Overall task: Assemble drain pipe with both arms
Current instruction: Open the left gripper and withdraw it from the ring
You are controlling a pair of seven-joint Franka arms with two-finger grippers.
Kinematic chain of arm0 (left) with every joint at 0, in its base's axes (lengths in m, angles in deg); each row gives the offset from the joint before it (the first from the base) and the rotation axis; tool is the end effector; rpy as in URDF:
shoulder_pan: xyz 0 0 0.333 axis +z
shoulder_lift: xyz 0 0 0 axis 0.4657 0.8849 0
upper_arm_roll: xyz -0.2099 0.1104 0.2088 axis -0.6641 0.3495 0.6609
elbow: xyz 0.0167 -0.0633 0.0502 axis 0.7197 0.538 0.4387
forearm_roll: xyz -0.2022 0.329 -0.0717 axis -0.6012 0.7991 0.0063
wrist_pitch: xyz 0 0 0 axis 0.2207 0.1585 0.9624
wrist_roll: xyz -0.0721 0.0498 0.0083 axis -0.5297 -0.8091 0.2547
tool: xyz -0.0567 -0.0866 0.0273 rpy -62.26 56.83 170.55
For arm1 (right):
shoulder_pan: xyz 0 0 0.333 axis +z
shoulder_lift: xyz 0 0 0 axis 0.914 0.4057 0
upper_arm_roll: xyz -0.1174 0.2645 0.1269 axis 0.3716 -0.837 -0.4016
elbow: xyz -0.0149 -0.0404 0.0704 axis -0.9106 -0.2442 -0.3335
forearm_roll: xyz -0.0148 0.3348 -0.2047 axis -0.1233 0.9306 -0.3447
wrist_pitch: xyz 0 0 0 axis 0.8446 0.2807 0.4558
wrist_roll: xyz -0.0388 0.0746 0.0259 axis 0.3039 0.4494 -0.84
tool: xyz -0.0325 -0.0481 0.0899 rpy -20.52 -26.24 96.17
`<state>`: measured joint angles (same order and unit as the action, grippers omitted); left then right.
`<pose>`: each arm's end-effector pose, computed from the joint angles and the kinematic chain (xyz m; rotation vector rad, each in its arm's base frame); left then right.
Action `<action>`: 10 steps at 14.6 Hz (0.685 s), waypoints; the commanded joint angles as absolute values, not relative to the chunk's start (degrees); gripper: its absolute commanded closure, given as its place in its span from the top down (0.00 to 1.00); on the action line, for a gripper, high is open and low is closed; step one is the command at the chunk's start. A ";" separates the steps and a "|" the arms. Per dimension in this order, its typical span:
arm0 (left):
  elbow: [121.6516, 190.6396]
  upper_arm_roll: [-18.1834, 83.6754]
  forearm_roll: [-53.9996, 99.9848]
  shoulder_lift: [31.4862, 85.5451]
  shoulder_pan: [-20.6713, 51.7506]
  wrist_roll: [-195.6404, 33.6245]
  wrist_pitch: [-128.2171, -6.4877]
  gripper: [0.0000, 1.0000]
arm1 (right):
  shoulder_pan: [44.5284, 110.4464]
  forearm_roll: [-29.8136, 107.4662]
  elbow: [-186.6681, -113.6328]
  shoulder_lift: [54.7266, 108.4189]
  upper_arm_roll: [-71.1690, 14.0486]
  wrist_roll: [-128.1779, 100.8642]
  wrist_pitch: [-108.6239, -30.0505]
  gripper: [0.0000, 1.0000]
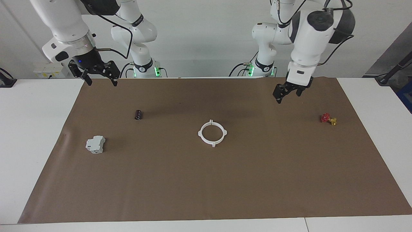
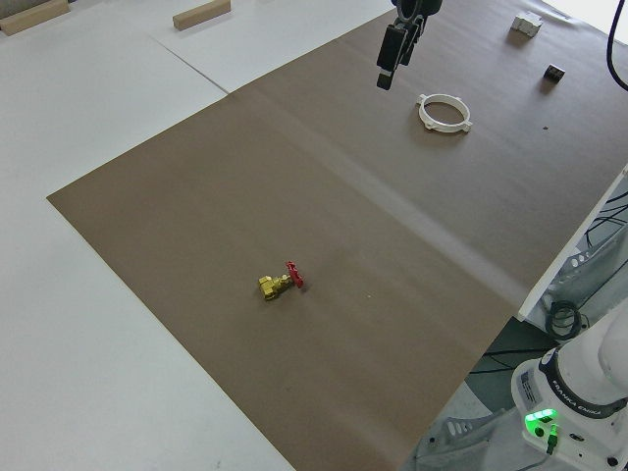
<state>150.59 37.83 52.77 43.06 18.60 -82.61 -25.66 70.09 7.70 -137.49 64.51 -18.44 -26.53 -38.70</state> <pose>0.5254 -0.0571 0.5742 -3.0524 -0.2495 0.0143 0.5383 0.0090 0.6298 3.1293 -0.1008 -0.0651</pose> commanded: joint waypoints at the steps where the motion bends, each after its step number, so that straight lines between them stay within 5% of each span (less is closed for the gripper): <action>1: 151.45 37.00 51.82 42.57 22.56 -76.66 -25.12 1.00 | 69.31 8.32 -137.98 63.77 -18.72 -25.17 -39.10 1.00; 10: 152.33 37.27 51.82 42.39 29.16 -60.64 -26.70 1.00 | 69.31 8.32 -137.98 63.77 -18.72 -25.17 -39.10 1.00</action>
